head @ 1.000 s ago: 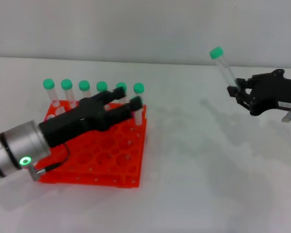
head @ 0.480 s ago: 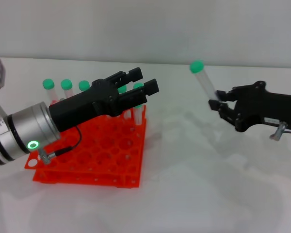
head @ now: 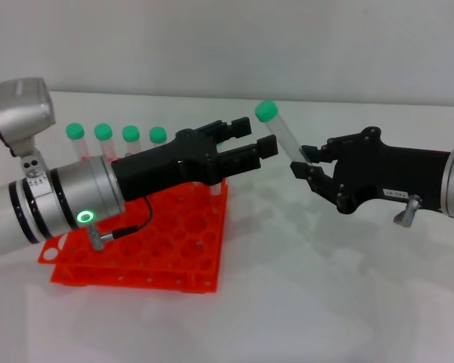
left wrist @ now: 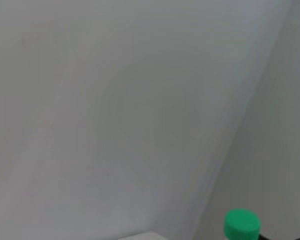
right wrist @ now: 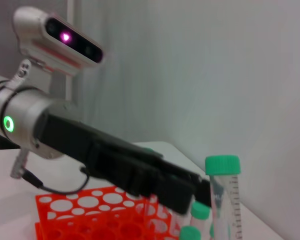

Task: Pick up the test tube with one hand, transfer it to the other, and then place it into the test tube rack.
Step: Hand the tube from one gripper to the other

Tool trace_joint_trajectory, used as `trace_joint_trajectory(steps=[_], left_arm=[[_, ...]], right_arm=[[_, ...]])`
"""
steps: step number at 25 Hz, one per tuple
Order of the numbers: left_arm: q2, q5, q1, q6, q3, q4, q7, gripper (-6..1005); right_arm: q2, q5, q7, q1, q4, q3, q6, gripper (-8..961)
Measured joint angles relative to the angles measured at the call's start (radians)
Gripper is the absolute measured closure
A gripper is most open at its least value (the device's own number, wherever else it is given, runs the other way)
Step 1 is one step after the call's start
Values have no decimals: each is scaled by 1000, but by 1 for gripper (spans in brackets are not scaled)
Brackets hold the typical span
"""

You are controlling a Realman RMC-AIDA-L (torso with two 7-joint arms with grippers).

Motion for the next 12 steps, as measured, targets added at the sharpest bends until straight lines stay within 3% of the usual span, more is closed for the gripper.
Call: trace_joint_trajectory(steps=[5,12], left_arm=[[-3,-5,-11,5,20,-4,15,255],[-3,-88,-11,10,115,0,46,257]], right_arm=[[0,1,2,3,-9,-5,0,721],[0,-5,3,3,-6,-5,-3,714]])
